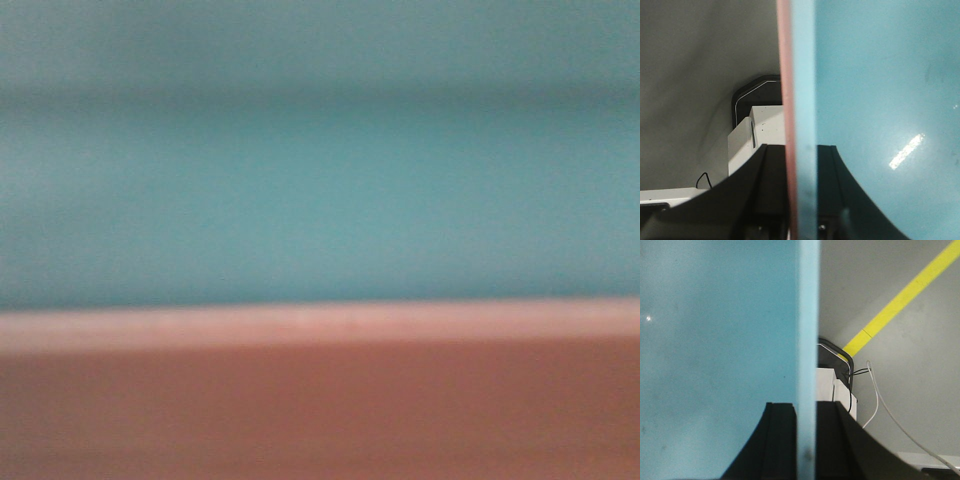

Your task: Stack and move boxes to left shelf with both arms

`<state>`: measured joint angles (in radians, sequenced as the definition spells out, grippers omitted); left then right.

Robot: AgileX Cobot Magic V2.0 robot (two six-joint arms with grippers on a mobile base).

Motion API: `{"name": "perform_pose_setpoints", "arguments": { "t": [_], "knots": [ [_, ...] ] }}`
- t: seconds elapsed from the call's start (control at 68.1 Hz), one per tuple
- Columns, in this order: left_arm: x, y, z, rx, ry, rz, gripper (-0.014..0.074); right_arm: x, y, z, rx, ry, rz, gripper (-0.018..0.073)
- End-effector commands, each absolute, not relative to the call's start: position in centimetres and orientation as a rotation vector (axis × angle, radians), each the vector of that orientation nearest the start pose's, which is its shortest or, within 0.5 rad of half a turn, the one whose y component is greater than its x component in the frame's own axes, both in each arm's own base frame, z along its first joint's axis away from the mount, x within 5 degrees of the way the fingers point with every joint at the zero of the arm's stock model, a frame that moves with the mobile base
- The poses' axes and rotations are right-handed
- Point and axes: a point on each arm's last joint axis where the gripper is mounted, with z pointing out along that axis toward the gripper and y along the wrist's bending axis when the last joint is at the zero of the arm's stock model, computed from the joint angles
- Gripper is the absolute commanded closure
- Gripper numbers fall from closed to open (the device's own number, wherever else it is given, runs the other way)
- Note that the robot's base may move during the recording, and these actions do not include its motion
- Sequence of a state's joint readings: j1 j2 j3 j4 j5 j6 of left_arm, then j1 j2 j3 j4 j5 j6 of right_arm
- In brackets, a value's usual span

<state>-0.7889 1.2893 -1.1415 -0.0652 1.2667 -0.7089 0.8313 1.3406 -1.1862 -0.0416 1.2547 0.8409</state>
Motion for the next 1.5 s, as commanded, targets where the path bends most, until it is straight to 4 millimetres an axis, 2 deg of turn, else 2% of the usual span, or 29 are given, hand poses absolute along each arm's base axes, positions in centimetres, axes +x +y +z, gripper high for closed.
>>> {"name": "perform_pose_setpoints", "arguments": {
  "t": [0.0,1.483],
  "knots": [
    [14.41,-16.84,34.02,0.116,3.041,-0.415,0.0608,16.07,17.43,33.99,-0.002,2.941,0.258,0.0506],
    [14.41,-16.85,34.02,0.116,3.042,-0.416,0.0608,16.06,17.43,33.99,-0.002,2.942,0.257,0.0506]
  ]
}}
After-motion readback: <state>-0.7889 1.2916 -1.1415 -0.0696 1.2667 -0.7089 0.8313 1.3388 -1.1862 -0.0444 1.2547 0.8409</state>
